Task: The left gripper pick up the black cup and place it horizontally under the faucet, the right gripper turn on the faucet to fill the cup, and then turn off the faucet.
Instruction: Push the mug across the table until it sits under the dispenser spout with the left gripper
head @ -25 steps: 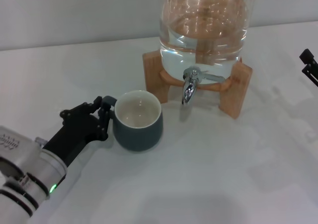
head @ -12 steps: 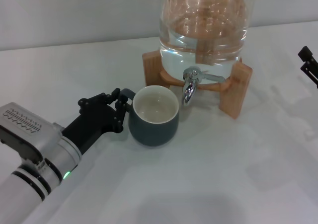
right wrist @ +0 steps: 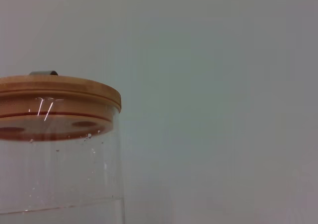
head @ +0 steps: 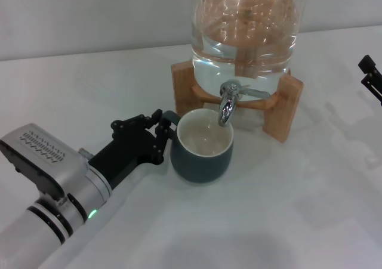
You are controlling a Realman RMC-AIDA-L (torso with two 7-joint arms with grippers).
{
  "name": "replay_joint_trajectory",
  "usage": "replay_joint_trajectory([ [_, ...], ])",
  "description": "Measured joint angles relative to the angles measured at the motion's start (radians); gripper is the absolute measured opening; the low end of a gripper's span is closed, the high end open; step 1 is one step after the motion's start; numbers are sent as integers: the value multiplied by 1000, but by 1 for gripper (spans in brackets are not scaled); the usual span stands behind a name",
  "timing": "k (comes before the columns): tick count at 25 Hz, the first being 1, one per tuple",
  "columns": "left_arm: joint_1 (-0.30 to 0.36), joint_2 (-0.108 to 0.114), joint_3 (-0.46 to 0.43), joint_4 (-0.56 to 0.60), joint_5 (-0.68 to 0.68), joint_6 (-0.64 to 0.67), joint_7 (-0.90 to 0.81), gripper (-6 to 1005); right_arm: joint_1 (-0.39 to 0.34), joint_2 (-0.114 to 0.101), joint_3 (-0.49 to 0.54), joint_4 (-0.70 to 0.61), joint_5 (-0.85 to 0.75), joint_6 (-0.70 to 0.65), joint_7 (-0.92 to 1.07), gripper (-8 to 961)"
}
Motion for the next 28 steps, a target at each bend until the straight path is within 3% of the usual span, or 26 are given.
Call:
replay_joint_trajectory([
  [28, 2, 0, -1, 14, 15, -49, 3, 137, 4, 1, -8, -4, -1, -3, 0, 870],
])
